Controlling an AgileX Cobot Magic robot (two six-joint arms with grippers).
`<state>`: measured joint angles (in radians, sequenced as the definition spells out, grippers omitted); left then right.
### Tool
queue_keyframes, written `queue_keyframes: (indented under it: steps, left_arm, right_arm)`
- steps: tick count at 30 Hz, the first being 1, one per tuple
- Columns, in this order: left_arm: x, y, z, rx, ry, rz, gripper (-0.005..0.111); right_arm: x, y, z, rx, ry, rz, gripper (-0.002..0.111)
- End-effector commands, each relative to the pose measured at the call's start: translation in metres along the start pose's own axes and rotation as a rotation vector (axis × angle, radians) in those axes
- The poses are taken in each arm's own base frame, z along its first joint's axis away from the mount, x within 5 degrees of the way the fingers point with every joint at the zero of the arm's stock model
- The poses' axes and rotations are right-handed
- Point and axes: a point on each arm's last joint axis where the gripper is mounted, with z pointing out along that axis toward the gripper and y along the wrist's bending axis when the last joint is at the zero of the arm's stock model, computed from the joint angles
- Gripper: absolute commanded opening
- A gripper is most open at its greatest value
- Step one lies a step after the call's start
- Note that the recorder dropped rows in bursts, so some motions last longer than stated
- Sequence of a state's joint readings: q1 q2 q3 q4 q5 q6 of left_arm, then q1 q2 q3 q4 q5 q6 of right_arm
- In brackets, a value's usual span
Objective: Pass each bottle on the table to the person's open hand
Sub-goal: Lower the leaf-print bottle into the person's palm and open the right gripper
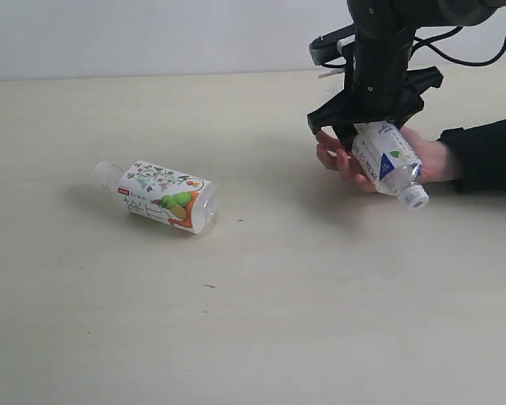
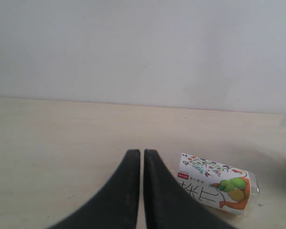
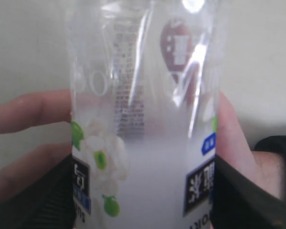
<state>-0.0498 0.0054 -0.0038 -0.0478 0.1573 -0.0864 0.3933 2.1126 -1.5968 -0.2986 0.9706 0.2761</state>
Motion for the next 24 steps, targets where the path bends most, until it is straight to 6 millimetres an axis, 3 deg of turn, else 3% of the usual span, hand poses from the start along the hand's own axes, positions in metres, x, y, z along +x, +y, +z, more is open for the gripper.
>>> queue_keyframes:
  steps: [1, 3, 5, 7, 11, 16, 20, 22, 24]
  left_arm:
    - [0.001, 0.000, 0.000, 0.003, -0.006, 0.000, 0.005]
    - [0.001, 0.000, 0.000, 0.003, -0.006, 0.000, 0.005]
    - [0.001, 0.000, 0.000, 0.003, -0.006, 0.000, 0.005]
    - [0.001, 0.000, 0.000, 0.003, -0.006, 0.000, 0.005]
    - [0.001, 0.000, 0.000, 0.003, -0.006, 0.000, 0.005]
    - [0.001, 0.000, 0.000, 0.003, -0.006, 0.000, 0.005]
    - [0.001, 0.000, 0.000, 0.003, -0.006, 0.000, 0.005]
    - [0.001, 0.000, 0.000, 0.003, -0.006, 0.000, 0.005]
    - [0.001, 0.000, 0.000, 0.003, -0.006, 0.000, 0.005]
  right_arm:
    - [-0.001, -0.002, -0.001, -0.005, 0.007, 0.008, 0.056]
    - [0.000, 0.001, -0.001, -0.003, 0.013, -0.004, 0.081]
    - [0.000, 0.001, -0.001, -0.003, 0.016, -0.007, 0.098]
    - [0.000, 0.000, -0.001, -0.001, 0.016, -0.009, 0.104]
    - [0.000, -0.003, -0.010, 0.008, -0.002, -0.010, 0.104]
    - [0.008, -0.017, -0.067, -0.006, -0.038, 0.037, 0.104]
    - [0.026, -0.021, -0.096, -0.061, -0.020, 0.065, 0.103]
    - [0.040, -0.023, -0.109, -0.097, -0.031, 0.062, 0.095]
    - [0.058, -0.027, -0.127, -0.122, -0.073, 0.073, 0.080]
